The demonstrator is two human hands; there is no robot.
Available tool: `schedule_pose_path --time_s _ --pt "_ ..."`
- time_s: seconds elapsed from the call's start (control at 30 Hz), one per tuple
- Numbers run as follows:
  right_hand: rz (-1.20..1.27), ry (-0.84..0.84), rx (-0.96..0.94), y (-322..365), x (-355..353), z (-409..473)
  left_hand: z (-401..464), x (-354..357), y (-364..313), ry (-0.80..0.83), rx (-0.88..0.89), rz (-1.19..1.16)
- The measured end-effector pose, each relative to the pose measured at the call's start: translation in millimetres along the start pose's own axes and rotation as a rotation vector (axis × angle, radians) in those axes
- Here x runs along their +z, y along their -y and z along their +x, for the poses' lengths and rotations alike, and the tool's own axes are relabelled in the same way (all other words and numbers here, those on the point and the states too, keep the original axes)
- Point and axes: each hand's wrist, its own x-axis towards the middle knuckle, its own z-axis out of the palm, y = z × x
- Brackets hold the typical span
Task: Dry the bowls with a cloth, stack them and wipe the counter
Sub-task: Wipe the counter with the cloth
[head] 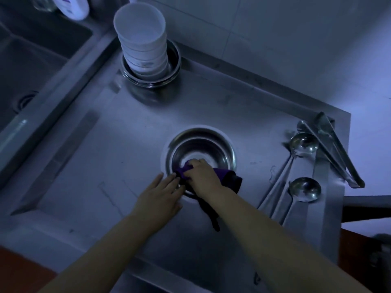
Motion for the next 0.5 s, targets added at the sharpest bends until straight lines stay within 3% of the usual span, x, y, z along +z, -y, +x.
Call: schedule_pose_path --time_s 0.2,0.37,0.5 --pt "-0.146 -0.104 -0.075 -8 -10 25 9 4 7 0.005 0.078 0.029" --pt "-0.375 -0.145 0.091 -23 -20 22 19 2 4 0.017 0.110 0.023" --pt "-0.398 -0.042 0.162 -24 -25 9 19 1 4 0.043 0.112 0.038"
